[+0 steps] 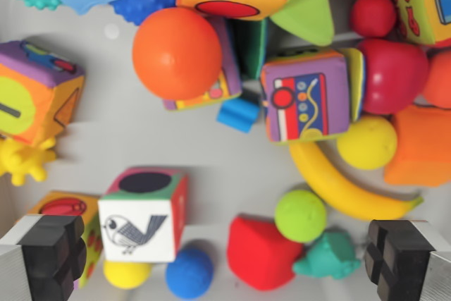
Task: Pick an object from the bin
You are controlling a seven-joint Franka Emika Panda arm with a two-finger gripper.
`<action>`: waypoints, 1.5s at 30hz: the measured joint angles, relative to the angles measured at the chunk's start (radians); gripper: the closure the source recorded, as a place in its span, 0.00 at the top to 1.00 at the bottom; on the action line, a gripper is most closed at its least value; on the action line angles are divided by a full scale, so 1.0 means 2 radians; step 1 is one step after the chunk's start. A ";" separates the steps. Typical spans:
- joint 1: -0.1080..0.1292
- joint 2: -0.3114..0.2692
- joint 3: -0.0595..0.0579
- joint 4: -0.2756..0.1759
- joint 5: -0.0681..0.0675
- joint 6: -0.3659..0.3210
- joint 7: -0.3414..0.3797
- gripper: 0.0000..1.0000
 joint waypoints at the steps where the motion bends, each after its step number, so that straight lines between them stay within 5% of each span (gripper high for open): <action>1: 0.000 0.000 0.000 0.000 0.000 0.000 0.000 1.00; 21: 0.001 -0.002 0.000 -0.008 0.000 0.004 0.000 1.00; 45: 0.017 -0.031 0.009 -0.091 0.000 0.059 0.021 1.00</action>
